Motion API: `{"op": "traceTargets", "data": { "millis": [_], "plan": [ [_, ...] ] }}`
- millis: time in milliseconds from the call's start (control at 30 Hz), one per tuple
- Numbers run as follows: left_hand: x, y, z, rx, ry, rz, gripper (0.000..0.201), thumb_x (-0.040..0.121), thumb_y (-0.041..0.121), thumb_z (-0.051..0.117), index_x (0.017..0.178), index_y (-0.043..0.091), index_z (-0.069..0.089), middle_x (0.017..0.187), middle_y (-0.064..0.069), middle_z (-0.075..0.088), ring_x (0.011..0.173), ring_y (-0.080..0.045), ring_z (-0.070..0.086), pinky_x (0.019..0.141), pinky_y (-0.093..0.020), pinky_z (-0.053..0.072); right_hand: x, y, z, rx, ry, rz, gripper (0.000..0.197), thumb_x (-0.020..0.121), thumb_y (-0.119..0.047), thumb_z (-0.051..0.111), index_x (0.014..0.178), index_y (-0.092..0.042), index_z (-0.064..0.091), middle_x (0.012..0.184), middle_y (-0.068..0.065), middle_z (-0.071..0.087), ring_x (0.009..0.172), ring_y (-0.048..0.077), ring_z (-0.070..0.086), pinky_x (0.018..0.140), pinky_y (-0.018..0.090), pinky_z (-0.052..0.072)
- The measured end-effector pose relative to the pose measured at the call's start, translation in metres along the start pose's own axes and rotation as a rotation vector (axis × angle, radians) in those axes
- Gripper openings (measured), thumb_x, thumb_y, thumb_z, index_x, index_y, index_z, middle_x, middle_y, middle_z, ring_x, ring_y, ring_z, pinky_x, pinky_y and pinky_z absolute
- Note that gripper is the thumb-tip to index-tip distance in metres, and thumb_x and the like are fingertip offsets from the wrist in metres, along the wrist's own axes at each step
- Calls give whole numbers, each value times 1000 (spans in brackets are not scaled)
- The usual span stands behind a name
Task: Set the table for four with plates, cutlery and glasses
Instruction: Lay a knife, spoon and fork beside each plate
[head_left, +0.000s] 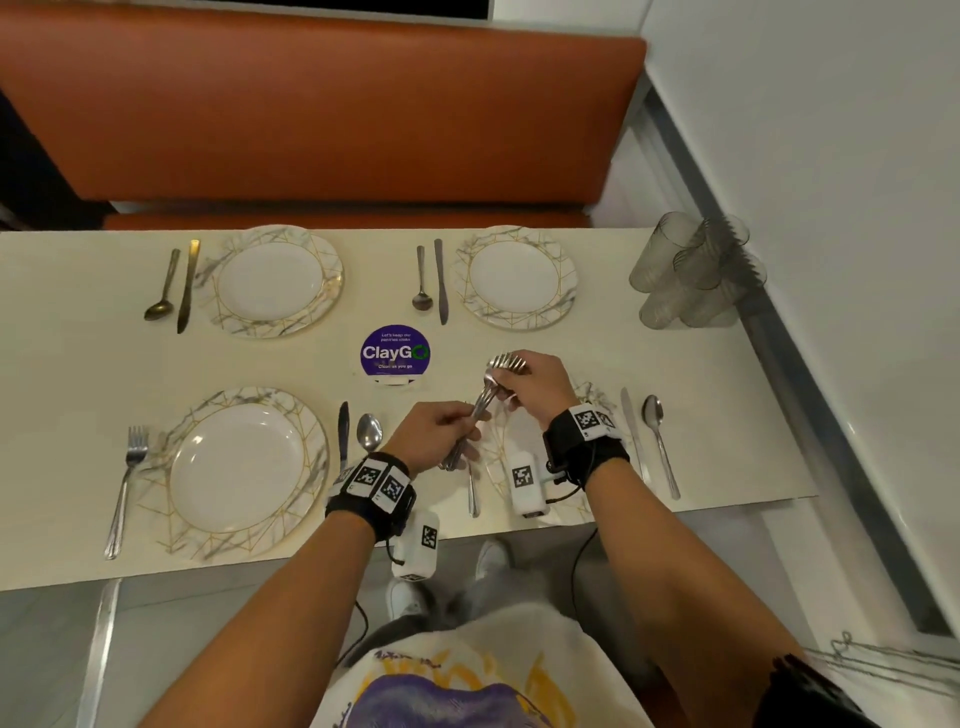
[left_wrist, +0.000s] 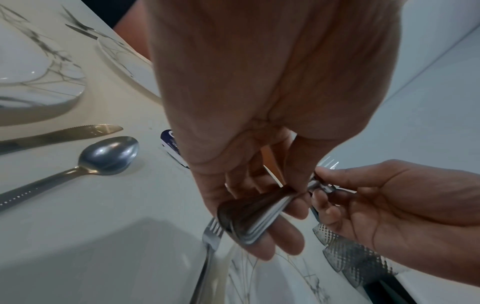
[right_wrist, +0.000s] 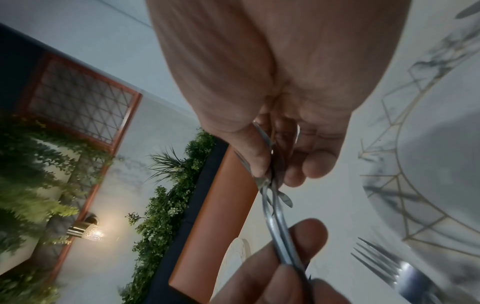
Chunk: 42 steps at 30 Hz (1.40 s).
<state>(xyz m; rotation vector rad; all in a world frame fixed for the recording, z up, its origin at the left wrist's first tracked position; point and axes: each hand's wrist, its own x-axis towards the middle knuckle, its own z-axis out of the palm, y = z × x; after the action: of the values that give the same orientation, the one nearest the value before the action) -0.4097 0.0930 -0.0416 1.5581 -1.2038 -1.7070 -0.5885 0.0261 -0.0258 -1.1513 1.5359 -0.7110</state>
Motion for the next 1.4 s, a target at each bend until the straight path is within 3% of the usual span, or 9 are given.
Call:
{"op": "traceTargets", "data": {
  "millis": [300,567,733,833,933,1133,1200,1333,1400],
  "plan": [
    [-6,15,-30,-139,174,38,20,89,20,80,109,14,78,88,-1,80,74,-19,71,64,-29,55,-1,-18,-12,130,49,-79,25,85,-2,72,109,-7,70,85,14,74,69,24,71,65,36,57],
    [43,67,-39,-399,409,138,33,81,5,85,111,0,70,92,-19,79,85,-29,79,71,-35,63,20,-20,-33,176,-102,-56,28,87,10,62,110,-4,73,84,13,73,77,33,73,72,40,59],
    [95,93,-4,-501,446,105,29,89,-1,75,113,-14,65,92,-22,75,82,-32,76,81,-45,65,46,-26,-51,-100,-116,-107,13,89,-14,72,100,-16,77,84,6,76,66,13,70,65,29,58],
    [127,109,22,-463,442,89,30,90,2,74,116,-11,66,92,-21,73,80,-28,74,73,-39,65,67,-24,-67,-261,-95,-165,11,83,-31,78,87,-21,77,76,-6,76,67,4,69,72,22,55],
    [154,126,45,-453,443,82,27,91,4,75,117,0,68,90,-17,70,79,-24,69,67,-33,64,89,-23,-89,-307,-101,-174,9,83,-30,78,82,-21,79,72,-11,74,66,-9,65,69,8,44],
    [200,142,63,-380,465,77,22,93,12,75,114,8,73,82,-8,71,72,-19,69,65,-33,61,149,-8,-137,-193,-39,-159,14,82,-27,81,93,-18,82,88,-4,78,86,12,73,85,30,57],
    [211,143,66,-365,478,47,20,93,12,75,112,7,74,81,-6,69,74,-20,68,65,-33,61,169,-1,-148,-136,50,-128,13,84,-24,80,94,-16,82,88,-2,78,81,8,72,82,29,58],
    [223,140,73,-341,464,-19,19,93,9,74,111,3,73,83,-9,67,73,-22,67,65,-34,63,207,19,-161,-187,202,-33,10,88,-12,75,92,-6,80,81,4,75,54,-14,60,56,2,44],
    [227,137,75,-327,455,-44,16,93,8,74,109,4,73,82,-10,68,71,-23,68,65,-37,63,222,30,-163,-246,218,13,9,89,-9,73,90,-2,79,82,8,75,57,-7,64,60,10,53]
  ]
}}
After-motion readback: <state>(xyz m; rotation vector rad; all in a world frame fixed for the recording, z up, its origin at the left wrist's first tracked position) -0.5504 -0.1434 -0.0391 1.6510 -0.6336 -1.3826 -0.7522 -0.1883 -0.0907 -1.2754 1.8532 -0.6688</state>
